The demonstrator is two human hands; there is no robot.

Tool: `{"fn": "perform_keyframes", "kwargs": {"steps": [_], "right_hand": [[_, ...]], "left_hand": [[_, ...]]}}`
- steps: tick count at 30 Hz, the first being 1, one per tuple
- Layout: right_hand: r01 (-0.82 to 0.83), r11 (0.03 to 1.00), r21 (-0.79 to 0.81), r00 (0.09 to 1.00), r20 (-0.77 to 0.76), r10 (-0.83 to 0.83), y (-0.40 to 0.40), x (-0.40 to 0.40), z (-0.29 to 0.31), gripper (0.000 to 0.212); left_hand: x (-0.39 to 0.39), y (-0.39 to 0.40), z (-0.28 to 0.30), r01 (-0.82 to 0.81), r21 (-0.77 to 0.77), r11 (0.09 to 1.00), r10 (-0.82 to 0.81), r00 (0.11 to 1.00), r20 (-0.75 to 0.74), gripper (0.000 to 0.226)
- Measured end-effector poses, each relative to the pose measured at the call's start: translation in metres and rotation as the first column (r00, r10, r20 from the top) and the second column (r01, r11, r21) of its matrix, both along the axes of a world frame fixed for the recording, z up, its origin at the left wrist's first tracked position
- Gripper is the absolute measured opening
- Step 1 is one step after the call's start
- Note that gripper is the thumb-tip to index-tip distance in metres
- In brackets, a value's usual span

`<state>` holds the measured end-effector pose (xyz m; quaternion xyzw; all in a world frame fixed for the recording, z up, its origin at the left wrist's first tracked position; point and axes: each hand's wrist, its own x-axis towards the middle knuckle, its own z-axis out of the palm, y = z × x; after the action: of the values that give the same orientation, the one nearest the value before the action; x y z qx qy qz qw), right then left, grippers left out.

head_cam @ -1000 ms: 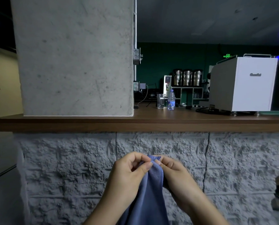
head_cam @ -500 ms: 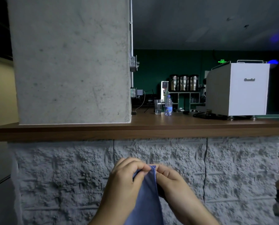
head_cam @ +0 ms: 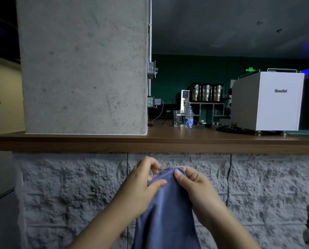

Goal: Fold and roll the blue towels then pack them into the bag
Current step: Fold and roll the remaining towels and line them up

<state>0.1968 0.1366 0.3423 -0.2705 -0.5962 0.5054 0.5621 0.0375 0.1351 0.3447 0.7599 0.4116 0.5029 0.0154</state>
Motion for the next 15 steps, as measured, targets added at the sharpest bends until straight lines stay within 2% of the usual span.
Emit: {"fn": "perform_keyframes", "kwargs": {"steps": [6,8,10,12,15], "right_hand": [[0.241,0.97,-0.044,0.97,-0.029,-0.242,0.021,0.034,0.019,0.025],[0.315,0.947,-0.06,0.948,-0.029,-0.317,0.029,0.05,0.021,0.026],[0.399,0.912,-0.097,0.915,-0.028,-0.403,0.036,0.065,0.019,0.026],[0.486,0.868,-0.104,0.873,0.018,-0.487,0.044,0.076,0.015,0.025],[0.641,0.766,0.036,0.742,0.224,-0.632,0.046,0.083,0.009,0.02]], "left_hand": [[-0.043,0.011,-0.004,-0.174,-0.078,0.982,0.145,0.947,-0.286,0.026],[-0.057,0.007,-0.002,-0.308,-0.036,0.951,0.257,0.848,-0.464,0.025],[-0.072,0.005,0.0,-0.425,0.091,0.901,0.387,0.689,-0.613,0.029],[-0.085,0.002,0.004,-0.478,0.167,0.862,0.455,0.587,-0.67,0.036],[-0.094,0.001,0.005,-0.497,0.145,0.855,0.462,0.606,-0.647,0.041]]}}
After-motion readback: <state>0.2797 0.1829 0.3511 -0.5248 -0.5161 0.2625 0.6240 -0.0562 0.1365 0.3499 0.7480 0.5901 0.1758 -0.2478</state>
